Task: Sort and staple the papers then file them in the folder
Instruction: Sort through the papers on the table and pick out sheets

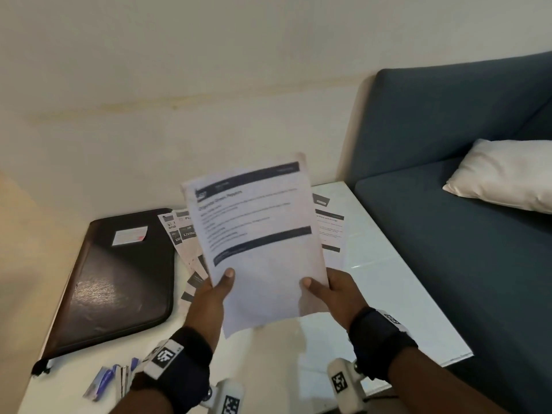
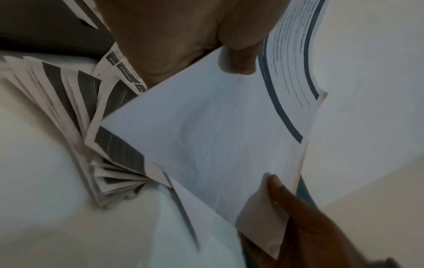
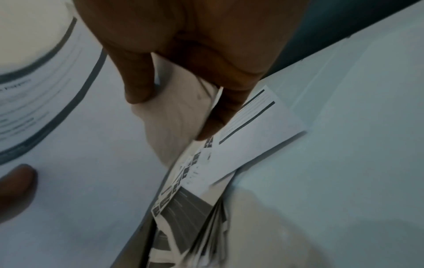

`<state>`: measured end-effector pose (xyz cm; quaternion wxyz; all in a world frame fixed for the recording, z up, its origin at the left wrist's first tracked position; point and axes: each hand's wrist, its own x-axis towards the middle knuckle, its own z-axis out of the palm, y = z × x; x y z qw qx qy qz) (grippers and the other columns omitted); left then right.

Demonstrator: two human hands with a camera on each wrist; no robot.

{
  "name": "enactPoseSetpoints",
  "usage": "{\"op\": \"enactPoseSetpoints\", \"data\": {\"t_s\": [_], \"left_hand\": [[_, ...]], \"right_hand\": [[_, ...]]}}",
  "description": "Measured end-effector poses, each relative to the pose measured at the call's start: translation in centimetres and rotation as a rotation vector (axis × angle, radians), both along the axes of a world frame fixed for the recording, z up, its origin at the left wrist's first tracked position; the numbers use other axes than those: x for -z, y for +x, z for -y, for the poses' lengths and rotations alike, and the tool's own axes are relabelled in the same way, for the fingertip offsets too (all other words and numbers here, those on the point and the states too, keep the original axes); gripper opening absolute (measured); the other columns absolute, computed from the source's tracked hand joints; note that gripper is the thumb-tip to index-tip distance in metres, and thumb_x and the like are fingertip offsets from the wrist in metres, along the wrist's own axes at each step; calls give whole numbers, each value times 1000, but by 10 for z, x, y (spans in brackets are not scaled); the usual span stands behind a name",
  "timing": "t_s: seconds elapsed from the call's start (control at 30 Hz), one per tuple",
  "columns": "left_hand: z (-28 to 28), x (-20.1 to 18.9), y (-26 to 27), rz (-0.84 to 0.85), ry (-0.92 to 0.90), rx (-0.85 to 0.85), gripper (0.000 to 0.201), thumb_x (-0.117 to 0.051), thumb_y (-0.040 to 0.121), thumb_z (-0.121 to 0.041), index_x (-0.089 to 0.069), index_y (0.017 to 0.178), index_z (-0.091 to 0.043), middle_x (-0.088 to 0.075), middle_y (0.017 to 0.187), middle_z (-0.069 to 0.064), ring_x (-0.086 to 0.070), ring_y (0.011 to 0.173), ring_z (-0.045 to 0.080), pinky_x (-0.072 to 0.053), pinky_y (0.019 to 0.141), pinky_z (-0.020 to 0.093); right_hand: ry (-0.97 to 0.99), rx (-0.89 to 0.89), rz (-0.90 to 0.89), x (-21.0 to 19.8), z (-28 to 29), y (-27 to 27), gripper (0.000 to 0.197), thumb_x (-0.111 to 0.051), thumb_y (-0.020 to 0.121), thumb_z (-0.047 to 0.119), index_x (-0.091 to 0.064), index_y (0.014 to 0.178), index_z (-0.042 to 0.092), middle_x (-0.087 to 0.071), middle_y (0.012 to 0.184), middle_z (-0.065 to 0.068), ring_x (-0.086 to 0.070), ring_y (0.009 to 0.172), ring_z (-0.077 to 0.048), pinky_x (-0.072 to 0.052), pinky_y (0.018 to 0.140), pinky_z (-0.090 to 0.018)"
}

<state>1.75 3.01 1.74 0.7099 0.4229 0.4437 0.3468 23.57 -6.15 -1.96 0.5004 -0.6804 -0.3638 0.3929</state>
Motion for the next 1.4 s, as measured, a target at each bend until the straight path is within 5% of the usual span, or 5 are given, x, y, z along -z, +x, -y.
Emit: {"op": "enactPoseSetpoints", "data": {"t_s": [0.23,0.57,0.77,0.9,1.4], "left_hand": [[-18,-1,-24,22,-6,-91,24,-56,97,-22,-63,119,-28,-72,113,7,-66,105,31,-51,93,54],[-34,13,-52,-190,77,-245,27,-65,90,-4,-63,116,-11,-69,109,7,-62,102,31,-50,85,41],[-74,16,-95,-261,47,-479,35,-70,87,-6,-60,120,-7,-64,110,7,-57,108,35,-44,97,48],[-90,23,-112,-264,12,-538,36,-74,85,-12,-59,117,-13,-65,112,7,-58,107,36,-44,94,47],[-90,15,-101,-316,-13,-502,45,-77,83,-16,-57,123,-15,-65,110,6,-57,104,35,-45,95,55]], "right_hand": [[26,-56,-144,-13,-15,-34,16,-52,100,16,-62,100,3,-65,73,-15,-62,56,-33,-38,39,-26],[-57,-115,-191,-3,-43,-47,45,-41,103,46,-64,104,7,-72,81,-15,-67,66,-31,-53,59,-36],[-478,-349,946,52,-70,3,61,-54,94,47,-35,146,21,-42,150,-6,-39,137,-28,-35,111,-38],[-679,-508,1173,82,-86,15,97,-60,90,47,4,155,16,5,164,-6,-4,151,-30,-23,116,-53],[-645,-466,1284,43,-84,15,31,-36,95,19,-61,112,22,-67,110,-6,-65,98,-30,-41,73,-32]]}}
